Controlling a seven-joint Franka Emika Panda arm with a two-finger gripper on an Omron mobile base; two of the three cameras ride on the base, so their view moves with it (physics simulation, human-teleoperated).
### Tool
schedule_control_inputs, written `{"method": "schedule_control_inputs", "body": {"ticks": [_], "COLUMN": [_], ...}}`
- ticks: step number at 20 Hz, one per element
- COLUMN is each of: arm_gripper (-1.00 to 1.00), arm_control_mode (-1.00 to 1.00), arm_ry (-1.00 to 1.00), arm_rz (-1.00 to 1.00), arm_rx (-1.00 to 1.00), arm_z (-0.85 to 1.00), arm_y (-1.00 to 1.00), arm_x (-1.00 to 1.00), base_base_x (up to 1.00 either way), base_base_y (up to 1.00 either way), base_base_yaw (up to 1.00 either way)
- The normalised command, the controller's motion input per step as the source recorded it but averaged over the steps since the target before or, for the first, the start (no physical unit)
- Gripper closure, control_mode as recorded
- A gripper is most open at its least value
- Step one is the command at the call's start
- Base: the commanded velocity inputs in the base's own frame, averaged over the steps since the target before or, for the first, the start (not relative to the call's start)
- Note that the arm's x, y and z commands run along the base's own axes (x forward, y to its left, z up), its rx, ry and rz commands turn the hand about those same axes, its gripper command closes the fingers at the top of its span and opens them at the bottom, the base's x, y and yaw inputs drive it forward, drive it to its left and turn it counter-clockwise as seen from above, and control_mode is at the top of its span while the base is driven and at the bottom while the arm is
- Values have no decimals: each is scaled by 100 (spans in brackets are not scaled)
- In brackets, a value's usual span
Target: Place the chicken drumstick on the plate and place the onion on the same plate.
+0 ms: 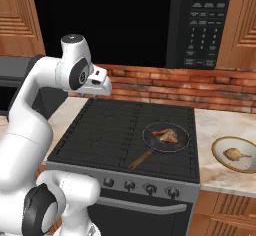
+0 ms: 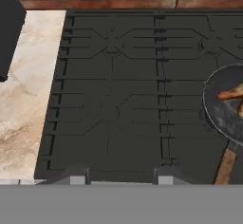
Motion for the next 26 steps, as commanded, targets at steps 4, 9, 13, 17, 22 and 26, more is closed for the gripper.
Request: {"method": "schedule_control_inputs", "body": {"ticks": [4, 9, 13, 17, 22, 26], "arm_gripper": [-100, -100, -100, -100, -100, -100], "arm_control_mode": [-100, -100, -100, -100, -100, -100], "arm_ry": [0, 0, -3, 0, 0, 0], "arm_rz": [0, -1, -5, -11, -11, -16], "arm_rx": [-1, 0, 0, 0, 0, 0], "arm_z": [0, 0, 0, 0, -2, -15], "arm_y": [0, -18, -95, -97, -99, -99], "arm_x": [0, 1, -4, 0, -1, -19], "base_base_x": [0, 0, 0, 0, 0, 0], "base_base_y": [0, 0, 0, 0, 0, 0], "base_base_yaw": [0, 0, 0, 0, 0, 0]}}
